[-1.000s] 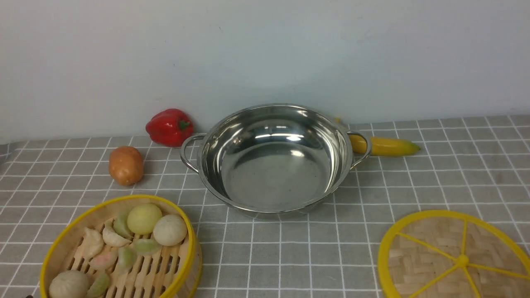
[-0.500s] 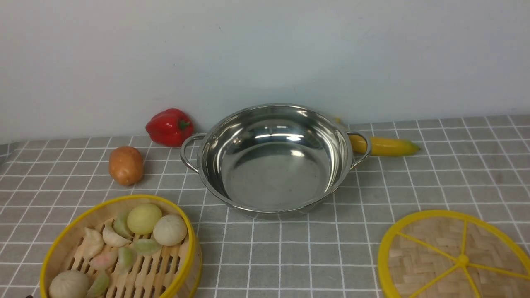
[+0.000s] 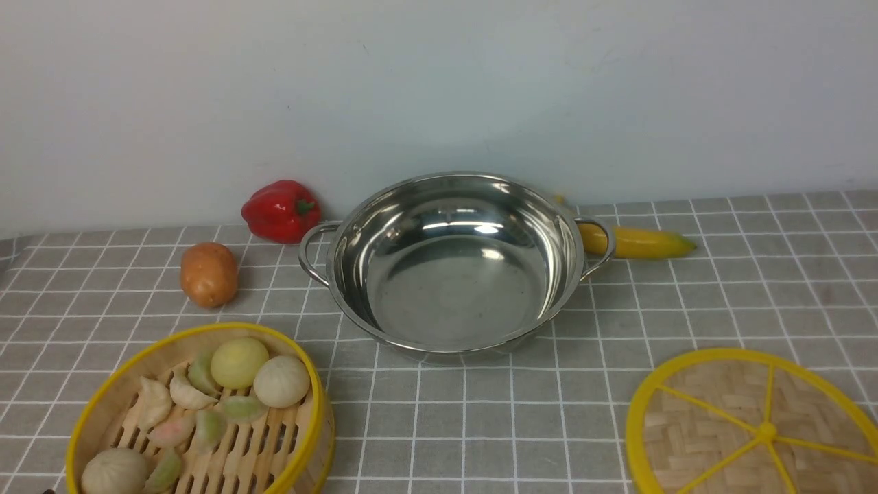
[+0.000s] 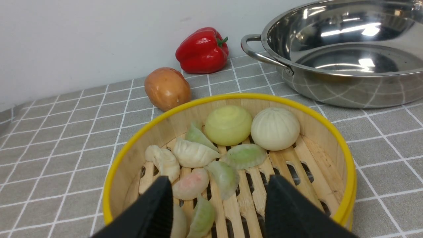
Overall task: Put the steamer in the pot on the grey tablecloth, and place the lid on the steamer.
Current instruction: 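Grasp the rim of the steamer basket holding the buns with the left gripper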
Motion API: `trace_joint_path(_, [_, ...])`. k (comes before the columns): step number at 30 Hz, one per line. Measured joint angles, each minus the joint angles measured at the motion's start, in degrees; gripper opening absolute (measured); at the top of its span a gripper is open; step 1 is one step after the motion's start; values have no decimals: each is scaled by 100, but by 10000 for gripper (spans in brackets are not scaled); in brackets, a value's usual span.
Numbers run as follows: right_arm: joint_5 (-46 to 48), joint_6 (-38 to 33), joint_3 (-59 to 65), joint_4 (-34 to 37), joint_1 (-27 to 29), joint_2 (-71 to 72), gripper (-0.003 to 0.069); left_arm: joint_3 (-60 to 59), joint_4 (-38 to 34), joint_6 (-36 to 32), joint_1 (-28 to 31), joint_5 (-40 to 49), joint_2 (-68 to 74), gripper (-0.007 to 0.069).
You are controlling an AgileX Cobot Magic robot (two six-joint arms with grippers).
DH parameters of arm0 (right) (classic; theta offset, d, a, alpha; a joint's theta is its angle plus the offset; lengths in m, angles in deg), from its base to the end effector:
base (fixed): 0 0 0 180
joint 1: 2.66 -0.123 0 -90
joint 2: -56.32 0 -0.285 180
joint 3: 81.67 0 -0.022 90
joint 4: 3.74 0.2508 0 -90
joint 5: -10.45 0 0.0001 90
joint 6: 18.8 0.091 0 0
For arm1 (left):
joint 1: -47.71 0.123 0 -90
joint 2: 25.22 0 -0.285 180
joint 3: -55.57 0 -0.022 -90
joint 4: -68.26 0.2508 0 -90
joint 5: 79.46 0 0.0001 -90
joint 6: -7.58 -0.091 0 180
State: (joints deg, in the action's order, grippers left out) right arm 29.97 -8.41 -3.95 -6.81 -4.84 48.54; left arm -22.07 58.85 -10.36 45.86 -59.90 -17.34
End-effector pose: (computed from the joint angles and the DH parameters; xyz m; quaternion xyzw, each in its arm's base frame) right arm 0.0538 0.0004 0.1796 0.0422 0.7922 0.0443 0.6072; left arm 0.0536 -0.0067 0.1802 0.0920 0.7870 0.0167 0.6098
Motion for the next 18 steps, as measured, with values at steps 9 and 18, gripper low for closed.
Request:
trace_joint_path(9, [0, 0, 0, 0, 0, 0, 243, 0, 0, 0, 0, 0, 0, 358])
trace_joint_path(18, [0, 0, 0, 0, 0, 0, 243, 0, -503, 209, 0, -319, -11, 358])
